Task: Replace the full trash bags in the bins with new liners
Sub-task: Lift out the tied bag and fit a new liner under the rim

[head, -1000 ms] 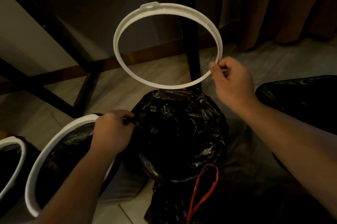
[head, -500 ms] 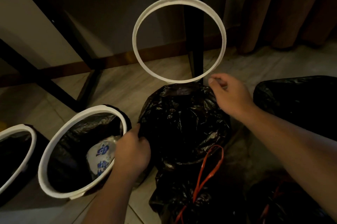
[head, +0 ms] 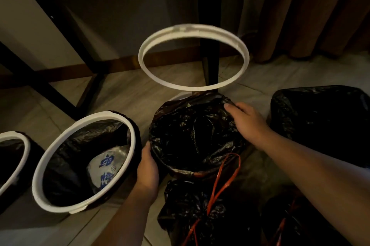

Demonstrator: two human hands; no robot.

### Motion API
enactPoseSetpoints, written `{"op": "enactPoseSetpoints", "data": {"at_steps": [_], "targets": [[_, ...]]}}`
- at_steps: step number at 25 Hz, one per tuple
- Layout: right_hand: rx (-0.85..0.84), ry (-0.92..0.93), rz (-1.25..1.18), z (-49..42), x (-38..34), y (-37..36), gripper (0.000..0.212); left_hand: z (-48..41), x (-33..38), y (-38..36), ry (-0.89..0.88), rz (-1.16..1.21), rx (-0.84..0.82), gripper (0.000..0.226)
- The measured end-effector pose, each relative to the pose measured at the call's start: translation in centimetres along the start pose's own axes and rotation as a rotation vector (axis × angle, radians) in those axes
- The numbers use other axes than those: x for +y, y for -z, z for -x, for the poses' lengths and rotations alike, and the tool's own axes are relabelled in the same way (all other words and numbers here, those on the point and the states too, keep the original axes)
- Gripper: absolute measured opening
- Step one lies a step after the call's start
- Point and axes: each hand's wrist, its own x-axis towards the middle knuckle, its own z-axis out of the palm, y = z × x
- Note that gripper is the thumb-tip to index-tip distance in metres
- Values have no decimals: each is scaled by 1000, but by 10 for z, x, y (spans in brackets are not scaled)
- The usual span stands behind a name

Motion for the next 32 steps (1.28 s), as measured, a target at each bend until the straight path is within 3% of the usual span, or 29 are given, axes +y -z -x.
{"op": "enactPoseSetpoints", "data": {"at_steps": [3,6,9,15,19,22,27,29,32], "targets": [[-36,-31,-160,5,4,4,60,12,-5,-3,-247,-246,130,36],[-26,-41,-267,13,14,1,40,30,-19,1,-373,-393,93,36],[-25,-50,-352,17,19,-5,30,41,-26,1,-398,-567,94,54],[36,19,-151,-3,3,8,19,82,9,-8,-587,-648,306,49],[16,29,-127,-28,-10,5,10,66,53,-35,-987,-1120,252,34],[-30,30,-160,-43,-10,3,8,24,81,-60,-942,-1419,107,24],[-88,55,-202,-54,-7,-1,24,-18,97,-68,-1131,-1513,24,13],[-107,57,-220,-55,-10,-4,26,-32,106,-67,-1107,-1533,27,23],[-164,27,-273,-54,-15,-7,11,-45,104,-65,-1005,-1533,15,49]]}}
